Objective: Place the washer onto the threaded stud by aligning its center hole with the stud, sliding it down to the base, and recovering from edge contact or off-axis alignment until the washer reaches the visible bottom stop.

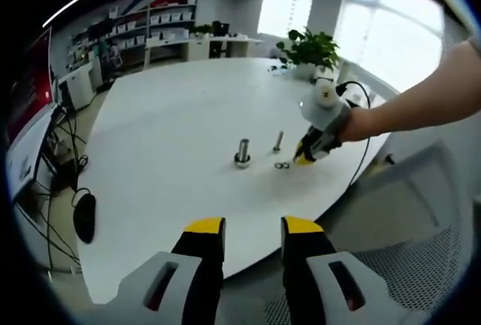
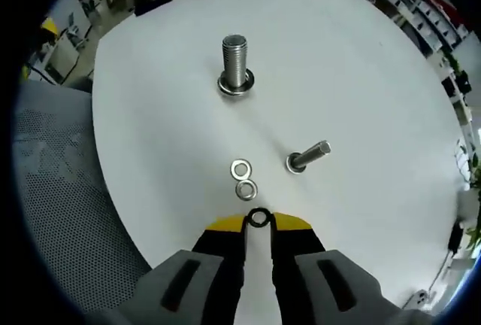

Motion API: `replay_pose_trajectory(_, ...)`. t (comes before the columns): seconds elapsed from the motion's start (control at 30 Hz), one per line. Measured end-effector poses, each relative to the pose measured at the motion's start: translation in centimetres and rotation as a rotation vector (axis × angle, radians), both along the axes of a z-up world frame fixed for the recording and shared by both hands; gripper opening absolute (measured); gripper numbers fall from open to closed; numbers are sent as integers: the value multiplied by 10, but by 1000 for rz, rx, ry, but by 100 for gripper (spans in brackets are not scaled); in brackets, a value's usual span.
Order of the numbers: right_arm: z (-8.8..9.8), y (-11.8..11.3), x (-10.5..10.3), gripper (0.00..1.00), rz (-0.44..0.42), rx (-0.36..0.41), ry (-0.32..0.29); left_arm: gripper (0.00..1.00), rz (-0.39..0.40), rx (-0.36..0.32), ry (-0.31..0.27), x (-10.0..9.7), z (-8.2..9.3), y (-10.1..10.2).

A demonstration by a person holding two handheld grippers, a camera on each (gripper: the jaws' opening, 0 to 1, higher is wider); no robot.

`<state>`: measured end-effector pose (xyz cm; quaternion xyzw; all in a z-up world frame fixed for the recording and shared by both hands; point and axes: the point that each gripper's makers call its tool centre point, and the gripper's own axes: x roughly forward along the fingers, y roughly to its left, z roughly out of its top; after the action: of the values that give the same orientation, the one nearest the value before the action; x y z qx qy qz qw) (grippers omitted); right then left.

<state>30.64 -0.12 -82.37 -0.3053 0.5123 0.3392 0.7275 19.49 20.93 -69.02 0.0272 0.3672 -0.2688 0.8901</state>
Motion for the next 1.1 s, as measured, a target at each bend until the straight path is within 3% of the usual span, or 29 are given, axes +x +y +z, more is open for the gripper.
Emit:
replay_pose_trajectory(0.4, 36, 4, 23, 14, -29, 53, -85, 27, -13, -4, -10, -1, 2, -2)
replay_pose_trajectory(0.6, 55, 12, 32, 14, -52, 96, -158, 27, -21, 2, -17, -1, 2, -2)
replay_pose_trajectory(0.8, 62, 16, 42, 14, -33, 84, -192, 27, -25, -9, -21, 0, 4, -4)
replay_pose_trajectory(1.1, 52, 18, 48, 14, 31, 18, -158, 27, -25, -6, -19, -1, 3, -3)
